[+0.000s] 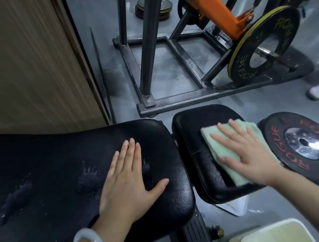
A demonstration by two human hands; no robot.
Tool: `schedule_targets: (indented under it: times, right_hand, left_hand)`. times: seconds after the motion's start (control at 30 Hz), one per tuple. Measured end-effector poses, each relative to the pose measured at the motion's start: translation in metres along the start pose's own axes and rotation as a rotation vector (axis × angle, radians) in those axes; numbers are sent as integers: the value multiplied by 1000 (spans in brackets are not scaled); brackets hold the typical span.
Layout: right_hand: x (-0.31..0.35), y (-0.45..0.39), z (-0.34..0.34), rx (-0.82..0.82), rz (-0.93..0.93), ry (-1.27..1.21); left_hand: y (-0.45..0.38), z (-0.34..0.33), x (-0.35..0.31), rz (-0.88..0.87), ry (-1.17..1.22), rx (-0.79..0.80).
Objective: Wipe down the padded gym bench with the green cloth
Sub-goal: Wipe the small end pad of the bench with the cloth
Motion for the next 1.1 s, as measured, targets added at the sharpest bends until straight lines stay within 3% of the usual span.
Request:
schedule_targets:
  times: [0.1, 0.17, 0.3, 0.47, 0.57, 0.67, 0.87, 0.97, 1.1]
  right_hand:
    - [5, -39, 1, -4, -250, 1]
    - [27, -55, -3, -5, -284, 9]
    - [64, -49, -15, 34, -83, 51]
    - [46, -34, -7, 180, 173, 93]
    - [44, -39, 3, 171, -10, 255]
    - [62, -35, -5, 188, -262, 190]
    - [74, -61, -16, 122, -304, 109]
    - [77, -78, -18, 118, -250, 128]
    - [70, -87, -12, 167, 0, 102]
  left_hand:
    - [0, 0, 0, 5, 3, 0]
    - [0, 0, 0, 6, 5, 3]
    - [1, 0, 1, 4, 12, 6]
    - [1, 0, 1, 3, 24, 12]
    - [1, 0, 1, 0, 38, 12]
    - [1, 1, 0, -2, 51, 9]
    - [0, 1, 1, 0, 46, 31]
    - [1, 0, 1, -4, 45, 34]
    - [0, 0, 0, -2, 64, 36]
Point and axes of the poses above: each hand's wrist, its own y-axis away from the middle knuckle, its own z-axis out of the back of the hand, x = y × z, the point moved 6 cm from there along -y, towards the middle knuckle, and after that the axes turned 15 degrees about -z, right-handed, at the moved point
